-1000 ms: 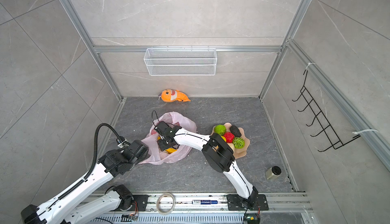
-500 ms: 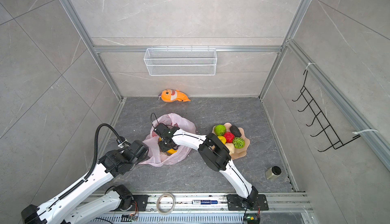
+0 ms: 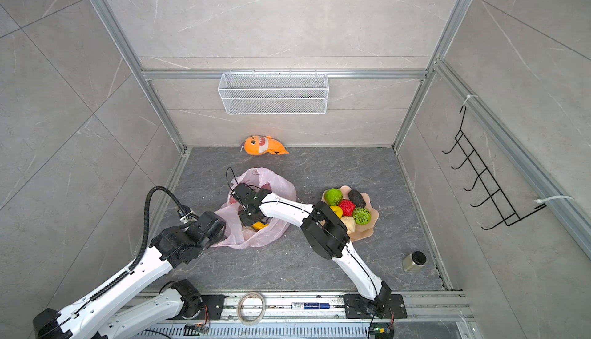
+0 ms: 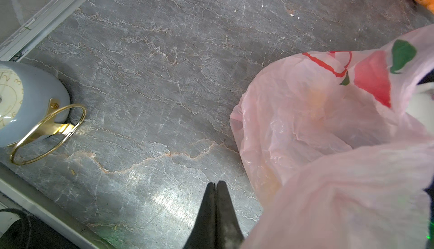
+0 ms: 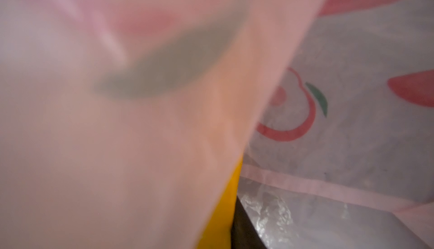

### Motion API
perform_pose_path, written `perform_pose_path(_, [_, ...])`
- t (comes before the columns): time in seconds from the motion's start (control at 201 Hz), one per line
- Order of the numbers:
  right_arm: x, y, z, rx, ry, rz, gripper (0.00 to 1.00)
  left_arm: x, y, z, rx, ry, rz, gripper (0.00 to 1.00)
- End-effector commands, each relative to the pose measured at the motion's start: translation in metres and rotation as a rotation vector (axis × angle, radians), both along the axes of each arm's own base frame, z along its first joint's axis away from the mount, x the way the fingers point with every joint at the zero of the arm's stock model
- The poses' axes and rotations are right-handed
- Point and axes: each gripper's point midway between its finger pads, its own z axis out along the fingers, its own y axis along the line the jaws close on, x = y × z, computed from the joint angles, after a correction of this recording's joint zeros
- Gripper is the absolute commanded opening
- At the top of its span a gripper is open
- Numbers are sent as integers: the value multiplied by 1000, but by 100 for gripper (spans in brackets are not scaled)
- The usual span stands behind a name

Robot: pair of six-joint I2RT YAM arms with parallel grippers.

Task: Take fruits out of the plastic bag
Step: Pick up the fruit from the plastic bag.

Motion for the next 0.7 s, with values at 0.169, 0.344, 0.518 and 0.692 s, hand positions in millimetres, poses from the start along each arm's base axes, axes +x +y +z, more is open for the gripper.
perform_pose_path(0.169, [0,-2,50,60,-19,33,25,17,-7,11,28,-26,-16,0])
perform_pose_path(0.344, [8,-12,54,82,-1,11,24,14,-1,13,48,-24,5,0])
perform_pose_path(0.518, [17,-25,62,101,12,1,24,10,5,15,59,-28,29,0])
perform_pose_path(0.692, [22,-36,73,121,10,-1,23,9,6,12,54,-26,34,0])
